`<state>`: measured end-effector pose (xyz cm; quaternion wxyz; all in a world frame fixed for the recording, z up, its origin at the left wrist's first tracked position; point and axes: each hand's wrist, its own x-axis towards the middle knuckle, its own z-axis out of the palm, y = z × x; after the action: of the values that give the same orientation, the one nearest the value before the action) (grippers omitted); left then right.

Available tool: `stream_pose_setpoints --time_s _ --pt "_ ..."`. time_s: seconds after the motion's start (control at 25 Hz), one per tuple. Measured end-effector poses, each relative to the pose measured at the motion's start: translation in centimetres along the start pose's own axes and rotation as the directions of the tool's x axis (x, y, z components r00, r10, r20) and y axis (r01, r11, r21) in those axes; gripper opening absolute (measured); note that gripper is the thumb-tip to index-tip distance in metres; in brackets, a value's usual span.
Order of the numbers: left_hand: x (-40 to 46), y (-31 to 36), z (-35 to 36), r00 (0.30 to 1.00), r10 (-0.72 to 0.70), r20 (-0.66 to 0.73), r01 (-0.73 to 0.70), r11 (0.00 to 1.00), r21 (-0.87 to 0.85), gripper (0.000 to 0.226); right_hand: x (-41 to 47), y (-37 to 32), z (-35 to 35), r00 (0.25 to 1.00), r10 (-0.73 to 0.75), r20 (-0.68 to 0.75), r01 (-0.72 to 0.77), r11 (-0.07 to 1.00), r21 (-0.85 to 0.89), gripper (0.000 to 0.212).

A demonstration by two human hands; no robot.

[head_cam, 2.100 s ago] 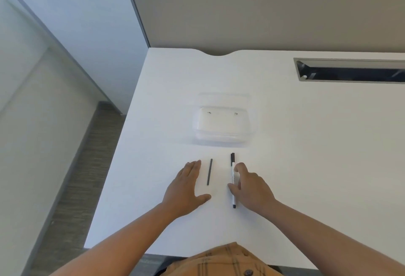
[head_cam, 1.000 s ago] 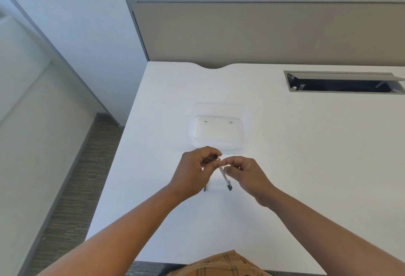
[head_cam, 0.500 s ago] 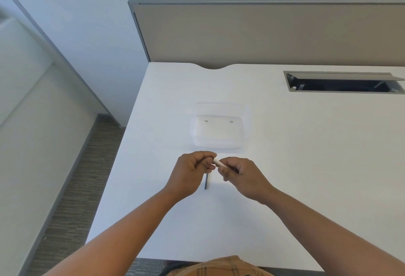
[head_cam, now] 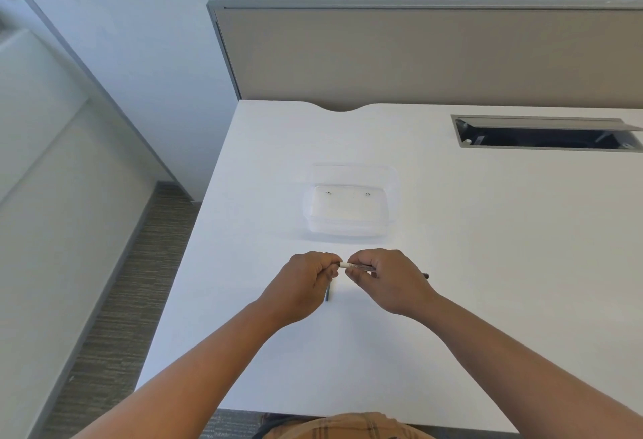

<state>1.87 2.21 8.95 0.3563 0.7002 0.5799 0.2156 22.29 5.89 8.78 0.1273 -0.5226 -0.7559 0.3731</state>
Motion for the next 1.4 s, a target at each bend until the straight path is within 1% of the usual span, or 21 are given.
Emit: stream_pose_setpoints --time_s 0.08,0.2,0.32,0.44,0.52,0.6,0.8,1.0,1.16,1.4 --pt "0.0 0.1 0.0 1.0 0.005 0.03 -0.006 0.999 0.049 0.024 0.0 -0.1 0.0 1.0 -0.009 -0.002 0.008 0.999 -0.048 0.021" --pt "0.2 0.4 0.0 0.997 0.012 0.071 -0.019 0.995 0.096 0.026 -0.2 -0.5 -0.2 1.0 -0.023 0.008 0.023 0.995 -0.093 0.033" --pt "0.5 0.5 -0.1 0.994 -0.029 0.102 0.019 0.994 0.103 0.021 -0.4 -0.9 -0.3 0.999 -0.043 0.021 0.046 0.985 -0.166 0.039" --pt "0.8 0.8 -0.4 0.983 -0.049 0.176 0.01 0.976 0.218 0.021 -0.3 -1.1 -0.4 0.997 -0.069 0.021 0.072 0.963 -0.26 0.036" --pt "1.0 1.2 -0.3 0.974 -0.036 0.223 -0.04 0.943 0.33 0.025 -0.3 -1.2 -0.3 0.997 -0.064 0.052 0.076 0.96 -0.271 0.034" --pt "1.0 1.4 0.1 0.971 -0.01 0.238 -0.092 0.905 0.414 0.024 -0.4 -1.3 -0.1 0.994 -0.039 0.101 0.064 0.963 -0.261 0.031" --pt "1.1 1.8 0.3 0.975 0.034 0.221 -0.159 0.803 0.574 0.029 -1.0 -1.2 0.3 0.989 -0.067 0.133 0.103 0.952 -0.29 0.031" --pt "1.3 1.9 0.8 0.987 0.053 0.152 -0.139 0.752 0.645 0.034 -1.5 -1.5 0.4 0.988 -0.07 0.136 0.104 0.96 -0.259 0.022" --pt "1.3 1.6 1.0 0.989 0.055 0.135 -0.132 0.732 0.668 0.035 -1.8 -1.5 0.7 0.987 -0.078 0.14 0.111 0.964 -0.241 0.02" --pt "1.1 1.9 1.2 0.992 0.034 0.125 -0.109 0.745 0.658 0.034 -2.0 -1.3 1.2 0.988 -0.087 0.127 0.115 0.966 -0.231 0.02"
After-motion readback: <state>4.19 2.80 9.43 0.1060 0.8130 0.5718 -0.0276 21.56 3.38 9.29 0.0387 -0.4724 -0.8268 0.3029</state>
